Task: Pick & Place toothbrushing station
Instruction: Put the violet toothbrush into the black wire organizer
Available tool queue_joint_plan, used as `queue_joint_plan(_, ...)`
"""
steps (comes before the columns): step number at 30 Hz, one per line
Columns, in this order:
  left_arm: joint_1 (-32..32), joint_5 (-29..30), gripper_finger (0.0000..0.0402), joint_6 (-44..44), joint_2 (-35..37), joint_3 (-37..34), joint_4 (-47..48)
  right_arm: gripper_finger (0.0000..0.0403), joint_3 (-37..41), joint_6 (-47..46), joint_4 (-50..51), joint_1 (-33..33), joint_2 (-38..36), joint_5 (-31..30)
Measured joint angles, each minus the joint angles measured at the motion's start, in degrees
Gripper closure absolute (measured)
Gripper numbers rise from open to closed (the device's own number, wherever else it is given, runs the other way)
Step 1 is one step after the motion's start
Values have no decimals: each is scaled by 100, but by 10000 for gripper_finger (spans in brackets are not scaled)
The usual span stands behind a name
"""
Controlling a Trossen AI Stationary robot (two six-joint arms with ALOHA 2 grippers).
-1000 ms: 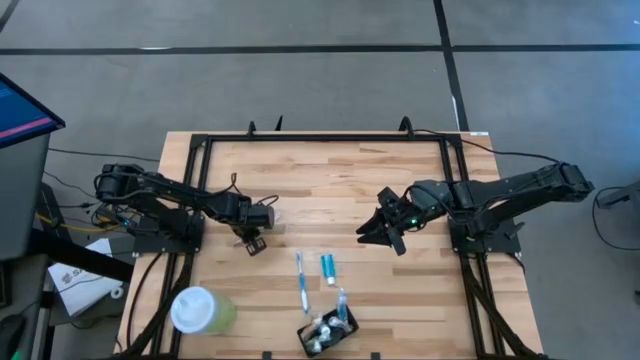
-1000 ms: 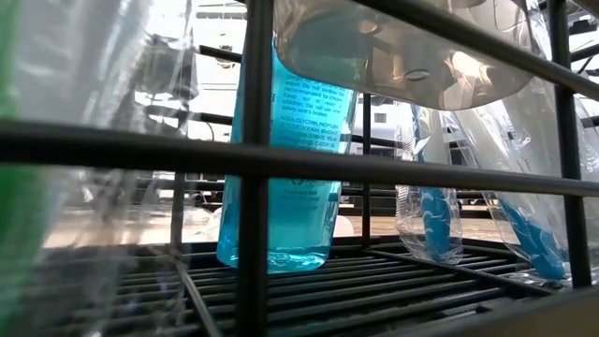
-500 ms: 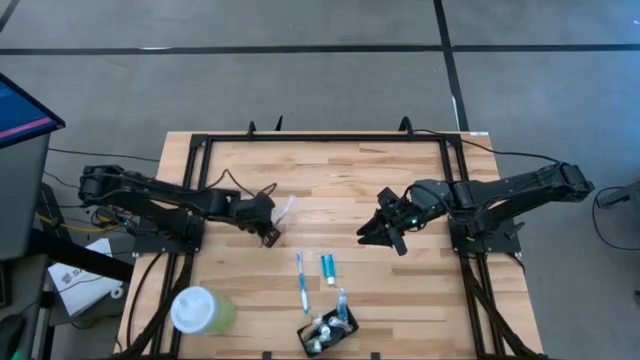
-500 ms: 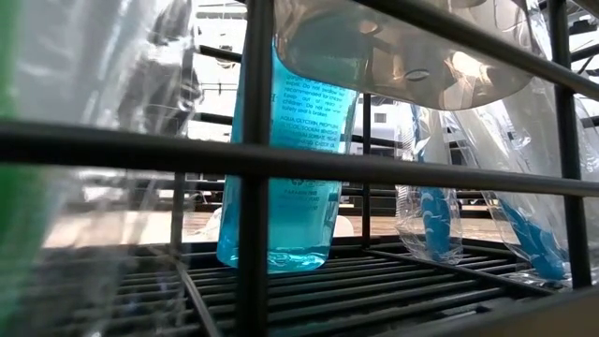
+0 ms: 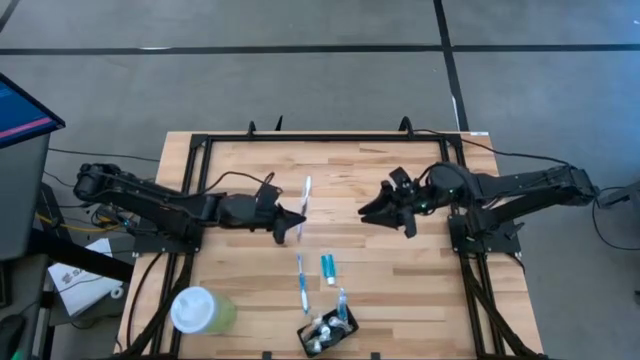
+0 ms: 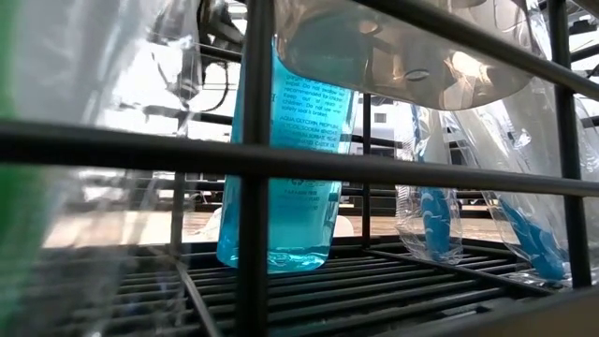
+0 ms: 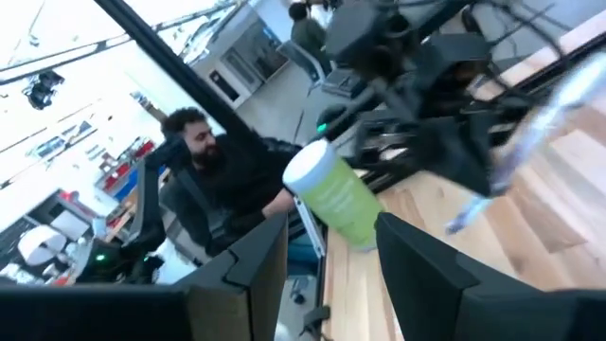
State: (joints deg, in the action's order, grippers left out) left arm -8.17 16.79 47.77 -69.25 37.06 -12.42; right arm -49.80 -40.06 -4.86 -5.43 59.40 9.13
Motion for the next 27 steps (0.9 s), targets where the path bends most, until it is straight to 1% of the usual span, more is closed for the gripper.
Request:
queue_joint_plan(5, -197, 119, 390, -324, 0, 2, -1316, 243, 0, -35, -166, 96, 9, 13)
queue_joint_plan(7, -278, 247, 390, -473, 0, 84, -1552, 232, 0, -101, -189, 129, 9, 79)
queue_joint_plan(9, -336, 294, 390, -604, 0, 272, -1566, 214, 0, -181, -229, 199, 12, 146)
queue_joint_plan(14, -355, 290, 390, -848, -185, 768, -1583, 152, 0, -215, -395, 363, 24, 141)
queue_joint_plan(17, -274, 94, 390, -855, -473, 1072, -1594, 126, -2, -215, -527, 469, 24, 142)
queue_joint_plan(20, -260, -161, 390, -853, -934, 1447, -1608, 114, -2, -212, -524, 593, 24, 138)
queue_joint_plan(24, -264, -484, 390, -857, -1563, 1997, -1625, 112, -2, -198, -477, 720, 60, 142)
queue_joint_plan(27, -266, -502, 390, -974, -1979, 2354, -1627, 112, -2, -198, -407, 737, 85, 283)
